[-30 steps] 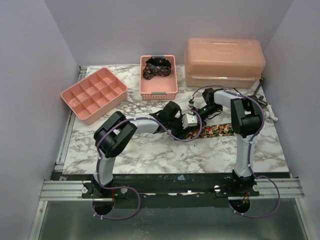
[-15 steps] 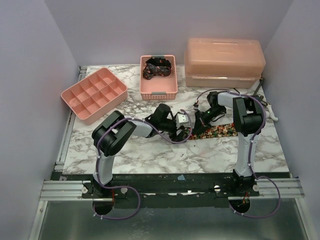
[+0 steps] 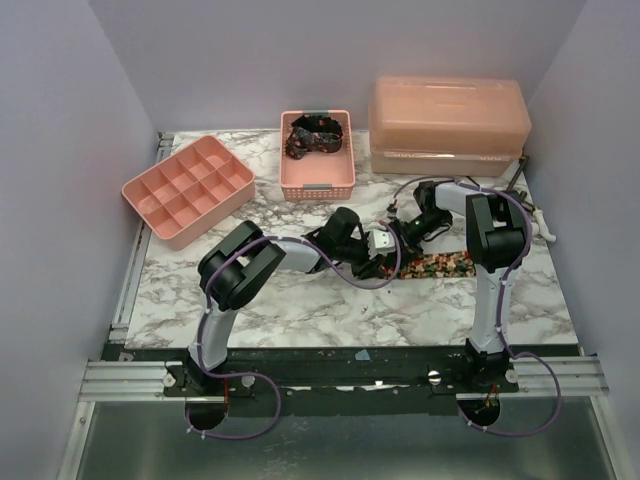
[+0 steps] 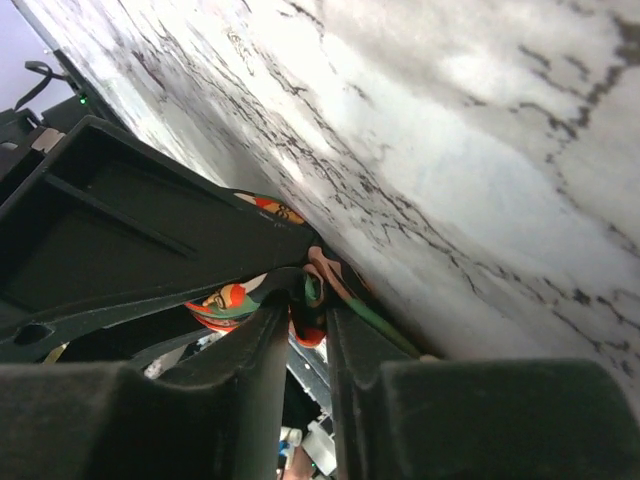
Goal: Roll the ties
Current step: Roll the tie at the center of the board.
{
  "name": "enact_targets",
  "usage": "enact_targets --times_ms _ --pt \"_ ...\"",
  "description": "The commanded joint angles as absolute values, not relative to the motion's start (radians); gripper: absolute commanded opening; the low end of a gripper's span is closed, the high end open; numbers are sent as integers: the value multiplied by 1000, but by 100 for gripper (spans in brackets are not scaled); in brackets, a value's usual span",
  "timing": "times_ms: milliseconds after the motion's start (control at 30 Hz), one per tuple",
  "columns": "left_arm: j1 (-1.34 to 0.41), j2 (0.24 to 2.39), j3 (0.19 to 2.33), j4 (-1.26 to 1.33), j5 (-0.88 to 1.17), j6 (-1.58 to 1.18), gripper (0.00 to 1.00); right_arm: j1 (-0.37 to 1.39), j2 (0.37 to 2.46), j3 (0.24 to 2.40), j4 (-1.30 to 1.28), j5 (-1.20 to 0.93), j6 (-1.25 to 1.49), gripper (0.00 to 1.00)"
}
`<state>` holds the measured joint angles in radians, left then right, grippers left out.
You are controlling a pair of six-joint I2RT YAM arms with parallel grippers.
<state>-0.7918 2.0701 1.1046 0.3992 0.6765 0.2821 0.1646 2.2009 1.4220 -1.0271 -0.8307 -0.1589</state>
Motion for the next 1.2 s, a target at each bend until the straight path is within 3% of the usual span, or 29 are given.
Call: enact_targets --times_ms 0,233,400,467,533,633,767,867,967,1167 --pt "-781 2053 1084 87 573 415 18 174 2197 1417 -963 -659 -212 32" --pt "-783 2029 1105 -62 500 445 25 157 2115 1472 -1061 -885 -206 61" --pt "-792 2040 1164 -114 483 437 28 207 2131 1496 -1055 -997 -166 62" --pt "-792 2041 1172 -128 481 440 28 221 2148 1487 -1048 -988 -157 57" --pt "-792 2042 1172 -135 476 442 28 222 2170 1481 -1045 -948 -154 45" --pt "-791 2039 1169 -142 474 439 29 219 2200 1472 -1058 -891 -184 35" --pt "-790 2047 1182 -150 473 419 33 215 2222 1462 -1060 -853 -210 1" --pt "-779 2041 1185 -125 508 387 56 205 2229 1448 -1043 -788 -229 1" --pt "-755 2005 1144 -22 591 342 70 193 2216 1409 -985 -669 -249 1" --pt "-735 1941 1049 263 703 282 81 187 2213 1357 -908 -492 -283 1"
